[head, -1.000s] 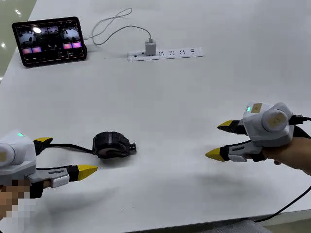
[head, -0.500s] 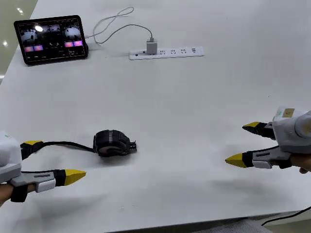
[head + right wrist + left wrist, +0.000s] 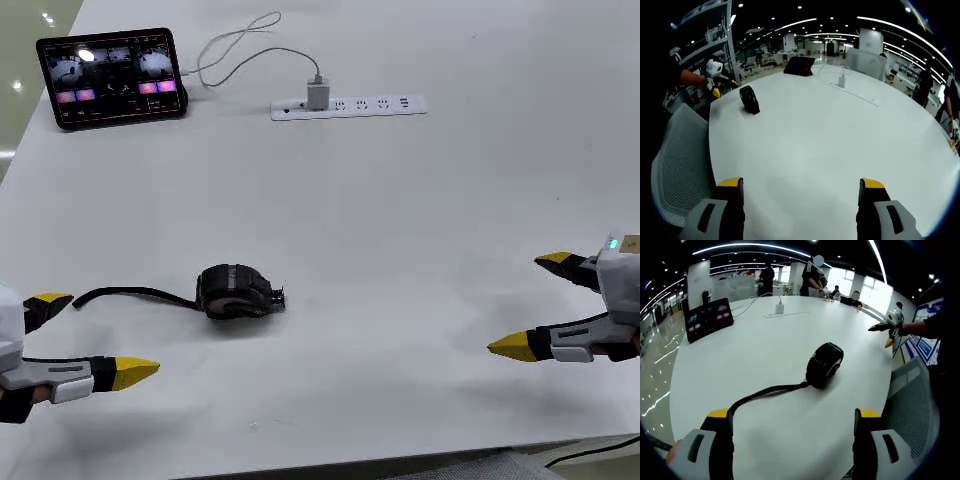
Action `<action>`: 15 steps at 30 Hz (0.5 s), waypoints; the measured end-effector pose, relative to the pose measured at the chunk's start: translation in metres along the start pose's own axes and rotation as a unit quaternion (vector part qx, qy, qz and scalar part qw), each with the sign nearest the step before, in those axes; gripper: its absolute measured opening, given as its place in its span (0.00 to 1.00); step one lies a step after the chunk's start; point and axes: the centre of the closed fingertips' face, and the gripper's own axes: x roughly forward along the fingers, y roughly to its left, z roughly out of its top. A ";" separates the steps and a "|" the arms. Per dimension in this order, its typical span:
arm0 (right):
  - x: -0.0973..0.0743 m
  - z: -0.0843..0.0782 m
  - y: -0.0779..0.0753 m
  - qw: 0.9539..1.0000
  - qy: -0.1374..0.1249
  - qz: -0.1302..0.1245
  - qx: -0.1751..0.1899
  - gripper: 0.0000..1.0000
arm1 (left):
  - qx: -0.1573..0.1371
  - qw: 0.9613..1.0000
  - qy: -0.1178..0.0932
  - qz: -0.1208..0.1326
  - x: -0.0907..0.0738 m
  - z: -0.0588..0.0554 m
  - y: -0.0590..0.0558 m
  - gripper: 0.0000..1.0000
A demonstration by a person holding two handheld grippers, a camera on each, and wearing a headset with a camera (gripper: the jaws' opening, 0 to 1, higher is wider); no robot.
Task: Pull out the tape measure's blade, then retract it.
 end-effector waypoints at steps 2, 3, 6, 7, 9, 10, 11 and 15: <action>-0.002 -0.001 -0.002 1.000 -0.003 -0.001 0.004 0.97 | -0.005 1.000 -0.001 -0.004 -0.001 0.000 -0.001 0.99; -0.003 -0.001 -0.003 1.000 -0.003 -0.002 0.006 0.98 | -0.007 1.000 0.000 -0.007 -0.002 -0.001 -0.002 0.99; -0.004 -0.002 -0.004 1.000 -0.004 -0.002 0.009 0.99 | -0.008 1.000 0.003 -0.008 -0.003 -0.003 -0.003 0.99; -0.003 -0.003 -0.004 1.000 -0.003 -0.001 0.009 0.99 | -0.008 1.000 0.003 -0.007 -0.003 -0.004 -0.003 0.99; -0.003 -0.006 -0.005 1.000 0.002 -0.002 0.004 0.99 | -0.014 1.000 0.003 -0.013 -0.004 -0.004 -0.005 0.99; -0.003 -0.007 -0.005 1.000 0.005 -0.002 0.001 0.99 | -0.011 1.000 0.002 -0.011 -0.004 -0.004 -0.005 0.99; -0.003 -0.008 -0.004 1.000 0.008 -0.001 0.000 0.99 | -0.007 1.000 0.003 -0.009 -0.004 -0.005 -0.004 0.99; -0.002 -0.010 -0.003 1.000 0.012 0.001 -0.002 0.99 | -0.008 1.000 -0.001 -0.009 -0.005 -0.004 -0.004 0.99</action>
